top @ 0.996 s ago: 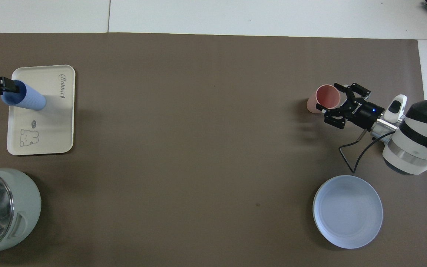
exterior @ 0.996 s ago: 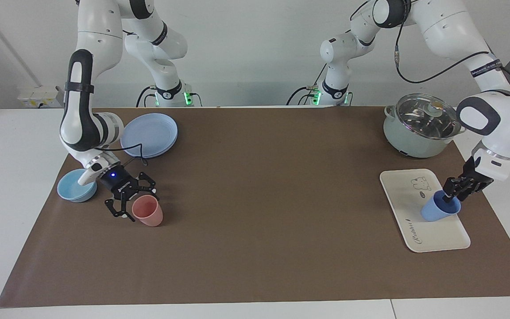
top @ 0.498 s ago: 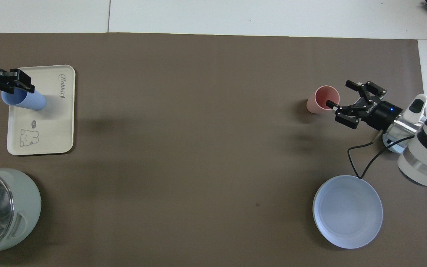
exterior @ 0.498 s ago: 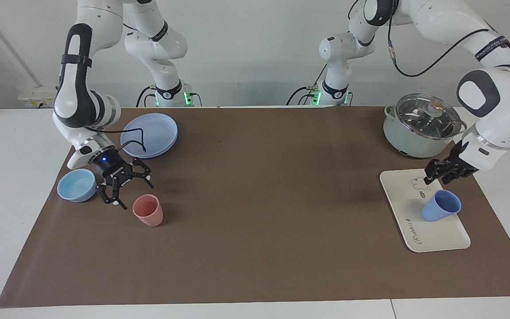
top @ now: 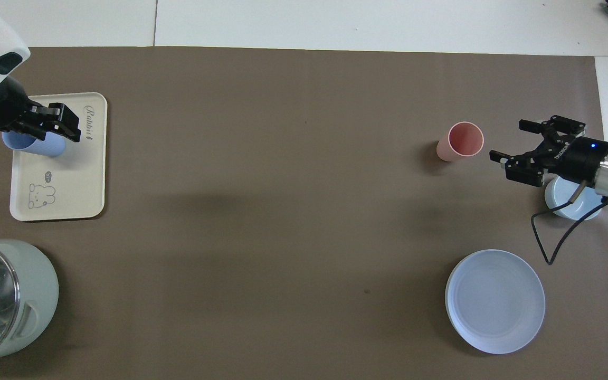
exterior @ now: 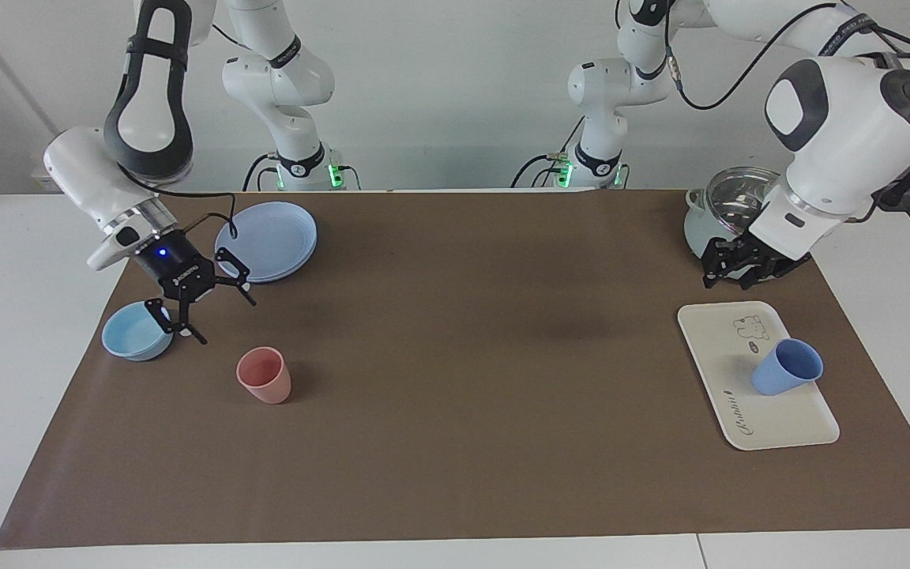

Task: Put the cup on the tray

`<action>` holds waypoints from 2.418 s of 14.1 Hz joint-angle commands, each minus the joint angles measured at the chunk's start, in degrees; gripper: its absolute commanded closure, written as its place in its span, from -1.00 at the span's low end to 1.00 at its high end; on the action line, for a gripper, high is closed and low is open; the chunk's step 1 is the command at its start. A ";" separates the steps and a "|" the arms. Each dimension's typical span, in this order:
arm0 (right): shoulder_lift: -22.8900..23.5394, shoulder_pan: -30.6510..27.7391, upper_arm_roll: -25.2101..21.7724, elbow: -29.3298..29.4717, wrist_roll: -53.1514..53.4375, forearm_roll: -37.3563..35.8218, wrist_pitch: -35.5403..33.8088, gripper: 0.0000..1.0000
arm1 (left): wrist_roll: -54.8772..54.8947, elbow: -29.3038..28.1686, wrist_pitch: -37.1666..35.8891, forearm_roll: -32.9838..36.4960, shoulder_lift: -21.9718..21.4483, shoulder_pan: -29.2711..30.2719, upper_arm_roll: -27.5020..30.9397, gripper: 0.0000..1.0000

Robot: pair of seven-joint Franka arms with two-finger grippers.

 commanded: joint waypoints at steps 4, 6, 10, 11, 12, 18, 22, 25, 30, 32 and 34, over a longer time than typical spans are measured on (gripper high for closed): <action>-5.27 1.18 1.16 1.02 33.76 -29.86 -1.54 -1.00 | -0.37 -9.08 -0.93 1.71 -10.86 -0.53 0.70 -1.00; -5.89 1.18 1.16 3.03 45.87 -38.31 -5.65 -1.00 | 0.24 -10.75 -1.45 1.79 -12.26 -0.61 0.79 -1.00; -5.36 1.18 1.34 10.24 71.37 -50.19 -21.03 -1.00 | -0.10 -11.64 -0.84 1.79 -12.80 -1.57 0.79 -1.00; -5.45 1.27 1.78 11.29 75.86 -51.08 -24.02 -1.00 | -0.19 -11.64 -0.84 1.88 -12.80 -1.76 0.79 -1.00; -5.45 1.36 1.87 13.04 78.78 -52.48 -27.18 -1.00 | -0.19 -11.55 -1.01 2.58 -12.80 -1.84 0.79 -1.00; -3.34 1.27 2.66 29.39 80.04 -56.99 -47.58 -1.00 | -0.19 -11.72 -0.84 4.17 -12.89 -1.67 0.70 -1.00; -3.17 1.09 2.48 29.50 81.97 -52.84 -48.83 -1.00 | -0.28 -11.90 -0.84 4.17 -12.89 -1.14 0.70 -1.00; -3.17 1.27 2.66 29.23 81.10 -54.07 -47.96 -1.00 | 0.60 -11.90 -0.67 3.73 -12.89 0.26 0.70 -1.00; -2.90 2.06 3.97 32.29 81.09 -55.14 -50.58 -1.00 | 0.51 -11.90 -0.23 3.64 -12.89 0.44 0.61 -1.00; -2.90 1.71 4.15 31.17 81.10 -55.05 -49.98 -1.00 | -0.10 -11.90 -0.40 3.64 -12.89 0.35 0.44 -1.00; -3.60 1.97 4.15 30.03 81.44 -55.05 -49.89 -1.00 | -0.10 -11.90 -0.49 3.64 -12.89 0.44 0.43 -1.00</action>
